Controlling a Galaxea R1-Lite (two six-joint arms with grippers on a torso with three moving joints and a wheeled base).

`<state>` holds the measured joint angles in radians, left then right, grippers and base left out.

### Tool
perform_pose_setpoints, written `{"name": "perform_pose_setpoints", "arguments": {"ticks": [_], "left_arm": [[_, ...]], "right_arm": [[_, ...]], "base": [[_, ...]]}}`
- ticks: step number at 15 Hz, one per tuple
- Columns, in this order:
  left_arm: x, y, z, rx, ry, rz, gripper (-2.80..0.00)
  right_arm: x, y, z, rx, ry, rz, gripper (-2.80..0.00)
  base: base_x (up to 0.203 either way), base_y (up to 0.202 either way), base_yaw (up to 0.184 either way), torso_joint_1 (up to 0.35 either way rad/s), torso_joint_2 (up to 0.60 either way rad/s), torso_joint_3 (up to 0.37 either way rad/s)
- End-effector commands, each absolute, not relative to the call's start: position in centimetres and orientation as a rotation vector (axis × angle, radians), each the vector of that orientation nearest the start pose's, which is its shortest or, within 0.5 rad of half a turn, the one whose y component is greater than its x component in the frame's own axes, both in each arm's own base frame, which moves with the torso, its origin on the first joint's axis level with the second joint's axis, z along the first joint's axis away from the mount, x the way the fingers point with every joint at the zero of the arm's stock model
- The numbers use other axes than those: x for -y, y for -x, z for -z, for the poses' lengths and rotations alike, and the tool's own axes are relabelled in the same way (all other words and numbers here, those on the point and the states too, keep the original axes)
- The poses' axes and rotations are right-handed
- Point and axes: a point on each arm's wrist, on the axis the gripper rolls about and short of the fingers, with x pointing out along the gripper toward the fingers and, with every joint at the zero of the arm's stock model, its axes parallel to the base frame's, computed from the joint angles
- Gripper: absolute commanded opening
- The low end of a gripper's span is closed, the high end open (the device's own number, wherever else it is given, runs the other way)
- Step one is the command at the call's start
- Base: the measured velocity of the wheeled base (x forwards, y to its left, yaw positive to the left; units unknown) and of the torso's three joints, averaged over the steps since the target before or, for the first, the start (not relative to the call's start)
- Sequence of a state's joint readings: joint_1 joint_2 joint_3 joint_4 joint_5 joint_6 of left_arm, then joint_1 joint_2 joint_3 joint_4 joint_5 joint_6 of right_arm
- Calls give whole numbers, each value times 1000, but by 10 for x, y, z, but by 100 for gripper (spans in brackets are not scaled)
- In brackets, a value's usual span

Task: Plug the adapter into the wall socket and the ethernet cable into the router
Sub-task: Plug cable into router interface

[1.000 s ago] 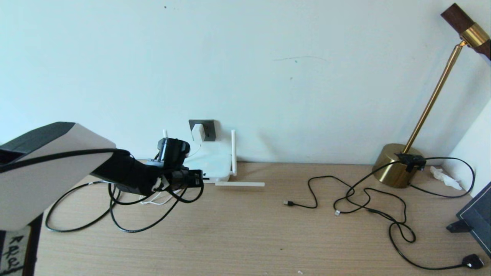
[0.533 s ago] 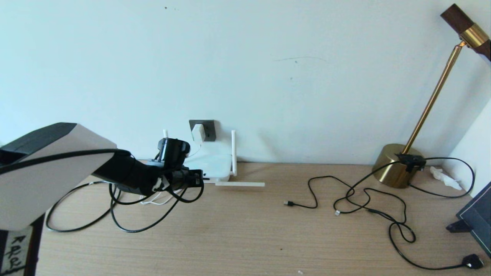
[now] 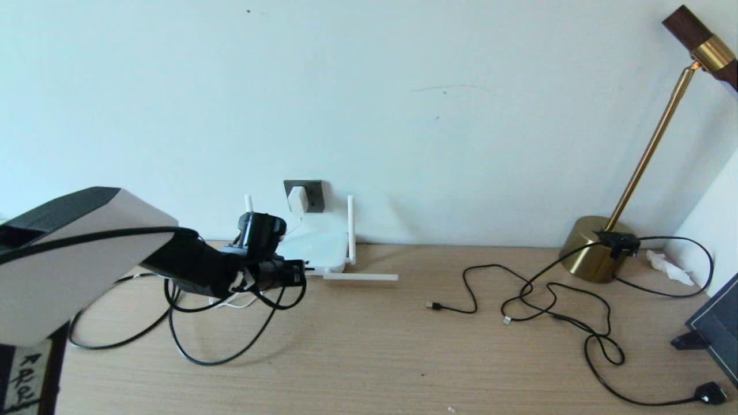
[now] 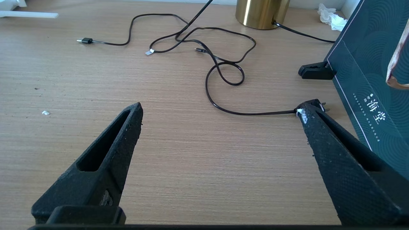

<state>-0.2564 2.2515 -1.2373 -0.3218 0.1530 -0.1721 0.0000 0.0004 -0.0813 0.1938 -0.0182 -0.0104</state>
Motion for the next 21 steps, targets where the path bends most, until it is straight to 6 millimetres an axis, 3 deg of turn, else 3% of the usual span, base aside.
{"name": "perform_pose_setpoints", "arguments": {"ticks": [1, 21], "left_arm": [[104, -410, -56, -692, 23, 37, -280], [103, -404, -68, -673, 24, 40, -280]], "right_arm": [[0, 30, -78, -114, 12, 18, 0], [0, 30, -78, -114, 12, 18, 0]], "base": [[0, 0, 0, 0, 0, 0], [0, 0, 0, 0, 0, 0]]}}
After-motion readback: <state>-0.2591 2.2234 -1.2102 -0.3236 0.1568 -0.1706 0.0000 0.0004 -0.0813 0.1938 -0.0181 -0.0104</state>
